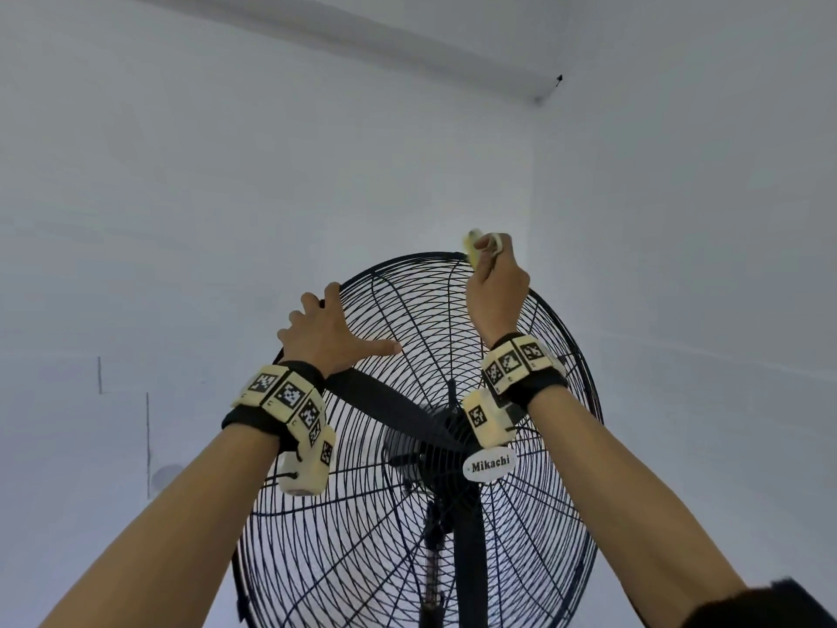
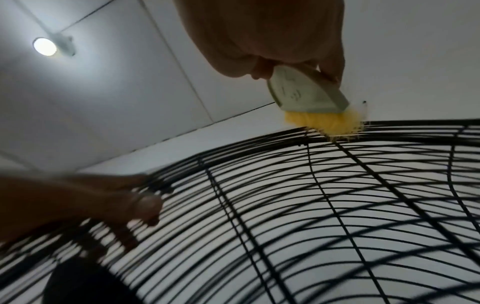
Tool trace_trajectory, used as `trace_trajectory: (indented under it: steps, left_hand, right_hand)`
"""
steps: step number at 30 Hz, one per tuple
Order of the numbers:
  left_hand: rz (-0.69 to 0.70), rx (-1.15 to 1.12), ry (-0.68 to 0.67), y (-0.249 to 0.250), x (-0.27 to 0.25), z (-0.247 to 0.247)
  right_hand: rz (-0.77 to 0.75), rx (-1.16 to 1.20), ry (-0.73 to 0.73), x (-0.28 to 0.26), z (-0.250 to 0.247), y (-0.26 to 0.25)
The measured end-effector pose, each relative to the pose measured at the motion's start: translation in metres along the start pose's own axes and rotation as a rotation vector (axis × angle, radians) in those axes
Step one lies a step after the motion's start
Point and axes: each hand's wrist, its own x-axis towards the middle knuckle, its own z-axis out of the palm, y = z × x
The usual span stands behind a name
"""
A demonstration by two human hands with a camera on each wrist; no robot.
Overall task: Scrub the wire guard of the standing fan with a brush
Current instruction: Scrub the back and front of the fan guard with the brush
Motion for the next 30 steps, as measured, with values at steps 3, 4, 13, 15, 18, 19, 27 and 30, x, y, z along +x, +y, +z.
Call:
trace_trajectory:
  steps: [3,4,13,15,18,19,27,30]
  left_hand:
    - [-0.007,0.004,0.006,0.001,0.000,0.000]
    - [-0.012,0.002,0.010,0.001,0.001,0.001]
    - [-0.003,-0.011,0.001,-0.003,-0.004,-0.002]
    - [0.000,0.000,0.006,-0.003,-0.003,-0.002]
    - [-0.002,-0.008,0.013,-0.003,-0.002,-0.001]
    - [-0.004,-0.014,0.010,-0.003,-0.001,-0.002]
    - [0.001,-0.026,-0.002,-0.004,-0.004,-0.003]
    - [-0.010,-0.014,0.010,-0.002,-0.002,-0.001]
  right_hand:
    - [-0.133,-0.014,-0.138,-0.017,0.009,-0.008]
    - [-0.212,0.031,-0.203,-0.026,0.010,-0.014]
    - [0.056,0.091,-0.003,-0.014,-0.001,-0.001]
    - [0.000,0.044,-0.063,-0.019,0.007,0.000]
    - [-0.221,0.140,-0.281,-0.043,0.005,-0.018]
    - [-0.253,0.206,-0.347,-0.048,0.001,-0.024]
    - [0.074,0.097,0.031,-0.027,-0.005,0.002]
    - [-0.060,0.087,-0.106,-0.048,0.004,-0.004]
